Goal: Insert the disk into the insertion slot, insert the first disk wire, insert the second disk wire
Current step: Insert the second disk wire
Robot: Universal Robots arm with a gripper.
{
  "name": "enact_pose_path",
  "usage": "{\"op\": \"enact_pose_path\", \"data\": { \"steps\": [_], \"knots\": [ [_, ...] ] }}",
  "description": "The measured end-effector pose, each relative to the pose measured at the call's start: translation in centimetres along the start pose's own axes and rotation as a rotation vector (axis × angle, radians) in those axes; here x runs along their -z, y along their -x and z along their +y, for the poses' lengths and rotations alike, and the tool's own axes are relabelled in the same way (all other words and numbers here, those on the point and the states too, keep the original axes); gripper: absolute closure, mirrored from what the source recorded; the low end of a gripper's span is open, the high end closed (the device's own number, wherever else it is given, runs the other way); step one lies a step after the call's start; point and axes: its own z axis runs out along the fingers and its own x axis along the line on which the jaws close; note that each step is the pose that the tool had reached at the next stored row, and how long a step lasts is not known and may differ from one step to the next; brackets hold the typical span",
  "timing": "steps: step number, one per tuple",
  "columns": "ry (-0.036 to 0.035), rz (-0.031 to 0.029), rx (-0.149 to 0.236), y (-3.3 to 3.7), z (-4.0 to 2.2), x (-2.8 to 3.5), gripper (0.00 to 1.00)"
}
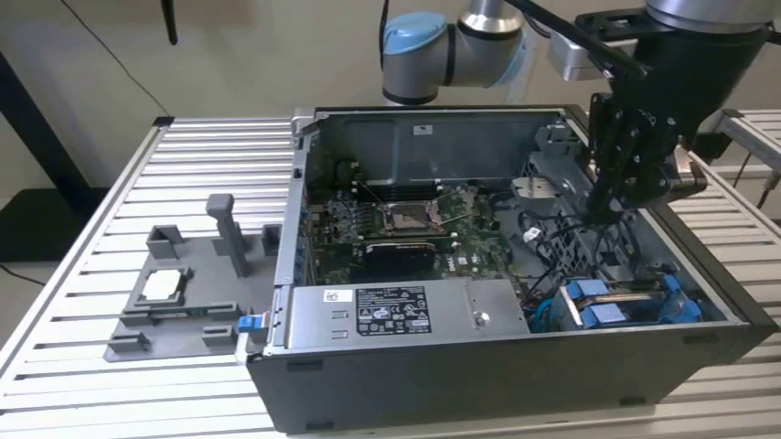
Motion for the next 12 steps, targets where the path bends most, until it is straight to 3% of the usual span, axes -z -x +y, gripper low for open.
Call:
{"op": "enact_pose_path", "data": {
  "steps": [3, 12],
  "knots": [
    [-0.0106, -0.0004, 0.002, -0.02, 0.63, 0.05, 0.73],
    [-0.0238, -0.0018, 0.040, -0.01, 1.34, 0.04, 0.73]
  ]
}}
